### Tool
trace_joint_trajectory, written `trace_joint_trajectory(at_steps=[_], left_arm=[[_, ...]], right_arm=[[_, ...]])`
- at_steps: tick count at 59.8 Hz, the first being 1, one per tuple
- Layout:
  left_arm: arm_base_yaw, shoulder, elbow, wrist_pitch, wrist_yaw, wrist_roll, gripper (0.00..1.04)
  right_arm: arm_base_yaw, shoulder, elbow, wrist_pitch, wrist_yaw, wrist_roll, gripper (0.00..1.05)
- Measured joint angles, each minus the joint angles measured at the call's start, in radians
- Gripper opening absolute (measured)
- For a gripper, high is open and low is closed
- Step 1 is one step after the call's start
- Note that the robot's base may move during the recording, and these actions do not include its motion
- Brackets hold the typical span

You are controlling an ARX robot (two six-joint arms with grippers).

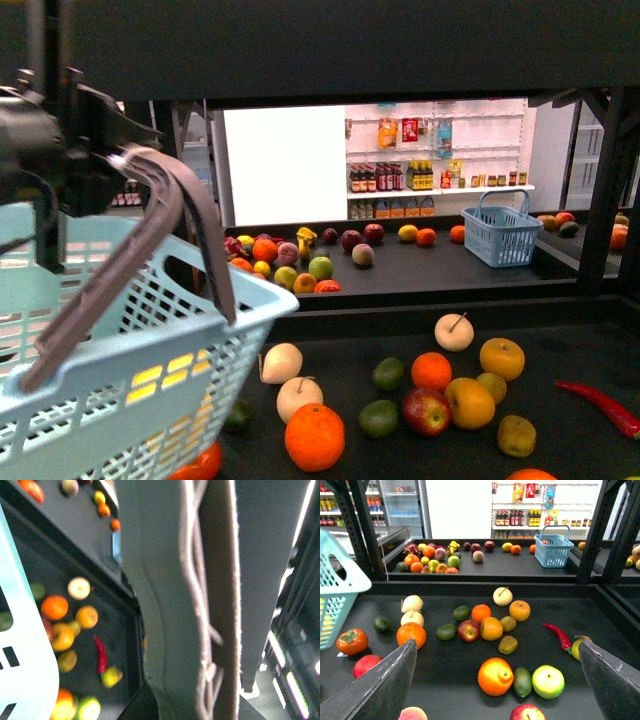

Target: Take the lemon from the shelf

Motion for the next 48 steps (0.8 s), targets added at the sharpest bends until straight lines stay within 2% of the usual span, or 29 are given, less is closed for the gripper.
trace_joint_trajectory(at_steps=[8, 21, 41, 48], left_arm=[[0.130, 0.032, 0.002, 0.150, -0.089, -0.168, 0.07], [0.311, 0.089, 0.012, 0.286, -0.124, -0.289, 0.07], [0.554, 0.212, 0.039, 0.402, -0.015, -0.343, 0.07], [0.609, 0.250, 0.056, 0.461, 0.028, -0.360, 0.07]], right_arm=[[0.000, 0.000, 0.000, 0.000, 0.000, 0.000, 0.97], [0.000, 0.000, 0.000, 0.000, 0.000, 0.000, 0.97], [0.000, 0.000, 0.000, 0.000, 0.000, 0.000, 0.97], [0.000, 0.000, 0.000, 0.000, 0.000, 0.000, 0.97]])
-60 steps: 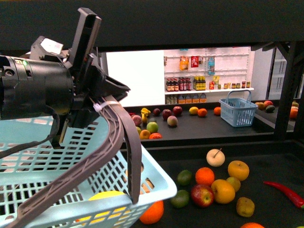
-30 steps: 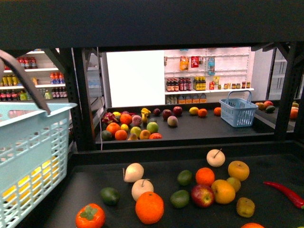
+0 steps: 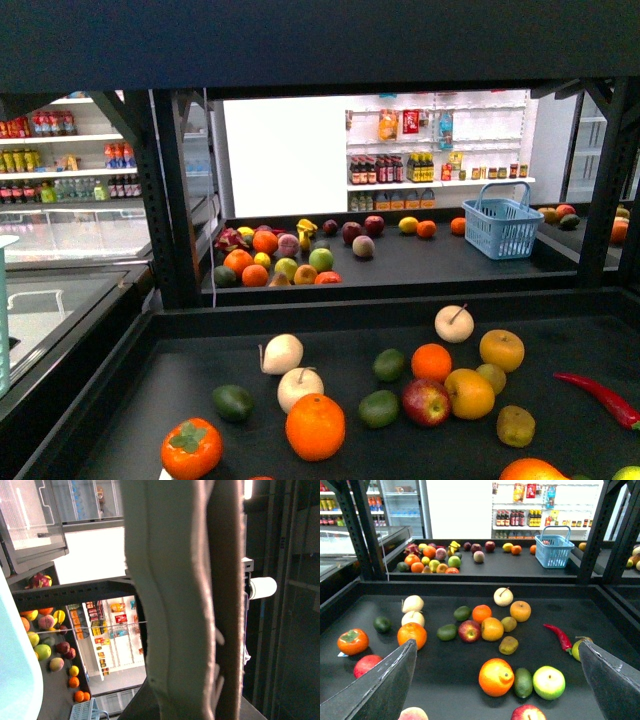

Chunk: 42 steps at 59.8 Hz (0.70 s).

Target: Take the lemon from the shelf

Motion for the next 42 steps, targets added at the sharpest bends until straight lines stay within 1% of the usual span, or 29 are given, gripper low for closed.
trace_joint_trajectory(at_steps=[14, 42], left_arm=[[0.065, 0.087, 0.024, 0.108, 0.083, -0.043, 0.07], [0.079, 0.171, 0.024, 0.130, 0.102, -0.076, 0.07]], right_arm=[[0.000, 0.000, 0.000, 0.000, 0.000, 0.000, 0.97], [0.000, 0.000, 0.000, 0.000, 0.000, 0.000, 0.97]])
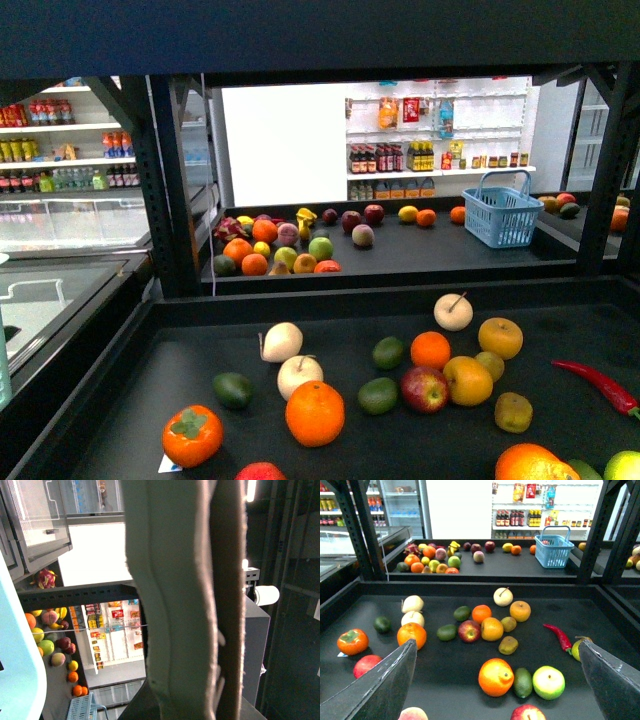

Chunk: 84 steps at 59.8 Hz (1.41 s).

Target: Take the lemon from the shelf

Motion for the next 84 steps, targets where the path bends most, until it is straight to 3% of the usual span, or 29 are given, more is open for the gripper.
trace_joint_trajectory(at_steps=[10, 14, 19, 21, 36, 42, 48, 62, 72, 79, 84], left_arm=[[0.001, 0.003, 0.000, 0.001, 0.007, 0.004, 0.07], [0.001, 0.003, 0.000, 0.003, 0.013, 0.003, 0.26], [0.001, 0.000, 0.000, 0.010, 0.013, 0.003, 0.40], [0.001, -0.003, 0.000, 0.012, 0.008, 0.003, 0.52], [0.000, -0.003, 0.000, 0.011, 0.006, 0.003, 1.00], [-0.001, -0.003, 0.000, 0.011, 0.007, 0.003, 0.97], [0.056, -0.054, -0.058, -0.063, 0.115, 0.086, 0.97], [0.108, -0.201, -0.121, -0.220, 0.115, 0.246, 0.97], [0.091, -0.345, -0.163, -0.472, 0.104, 0.411, 0.97], [0.083, -0.509, -0.186, -0.787, -0.008, 0.667, 0.97], [0.067, -0.628, -0.222, -0.923, -0.080, 0.858, 0.97]], right_arm=[[0.000, 0.000, 0.000, 0.000, 0.000, 0.000, 0.97], [0.000, 0.000, 0.000, 0.000, 0.000, 0.000, 0.97], [0.000, 0.000, 0.000, 0.000, 0.000, 0.000, 0.97], [0.000, 0.000, 0.000, 0.000, -0.001, 0.000, 0.97], [0.000, 0.000, 0.000, 0.000, 0.000, 0.000, 0.97], [0.000, 0.000, 0.000, 0.000, 0.000, 0.000, 0.97], [0.000, 0.000, 0.000, 0.000, 0.000, 0.000, 0.97], [0.000, 0.000, 0.000, 0.000, 0.000, 0.000, 0.97], [0.000, 0.000, 0.000, 0.000, 0.000, 0.000, 0.97], [0.000, 0.000, 0.000, 0.000, 0.000, 0.000, 0.97], [0.000, 0.000, 0.000, 0.000, 0.000, 0.000, 0.97]])
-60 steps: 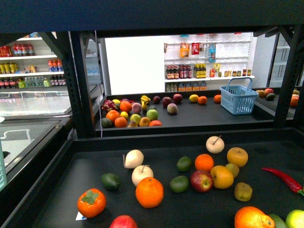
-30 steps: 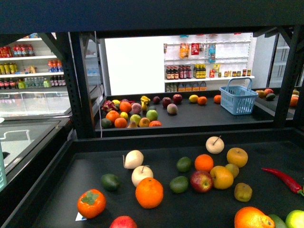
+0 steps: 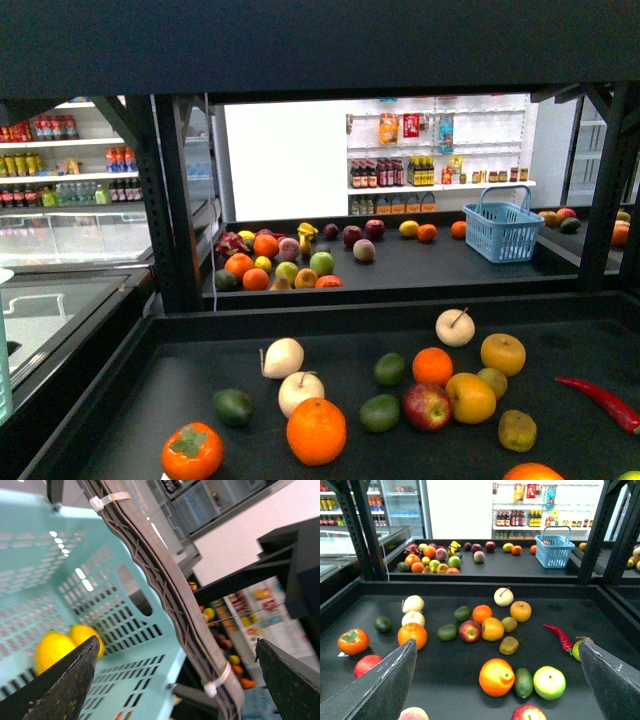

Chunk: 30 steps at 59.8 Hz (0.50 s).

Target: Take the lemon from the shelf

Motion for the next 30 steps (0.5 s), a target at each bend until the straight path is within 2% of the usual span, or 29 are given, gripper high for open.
trace_joint_trajectory(at_steps=[6, 11, 15, 22, 24, 27, 30], left_arm=[[-0.044, -0.179, -0.060, -0.092, -0.075, 0.276, 0.97], [-0.125, -0.382, -0.132, -0.195, -0.117, 0.499, 0.97], [-0.198, -0.502, -0.167, -0.269, -0.150, 0.576, 0.97], [-0.367, -0.714, -0.209, -0.374, -0.279, 0.655, 0.96], [-0.423, -0.775, -0.219, -0.414, -0.258, 0.697, 0.90], [-0.537, -0.868, -0.257, -0.463, -0.309, 0.735, 0.80], [-0.600, -0.940, -0.301, -0.492, -0.310, 0.757, 0.71]], right_arm=[[0.000, 0.000, 0.000, 0.000, 0.000, 0.000, 0.97], [0.000, 0.000, 0.000, 0.000, 0.000, 0.000, 0.97], [0.000, 0.000, 0.000, 0.000, 0.000, 0.000, 0.97], [0.000, 0.000, 0.000, 0.000, 0.000, 0.000, 0.97], [0.000, 0.000, 0.000, 0.000, 0.000, 0.000, 0.97], [0.000, 0.000, 0.000, 0.000, 0.000, 0.000, 0.97], [0.000, 0.000, 0.000, 0.000, 0.000, 0.000, 0.97]])
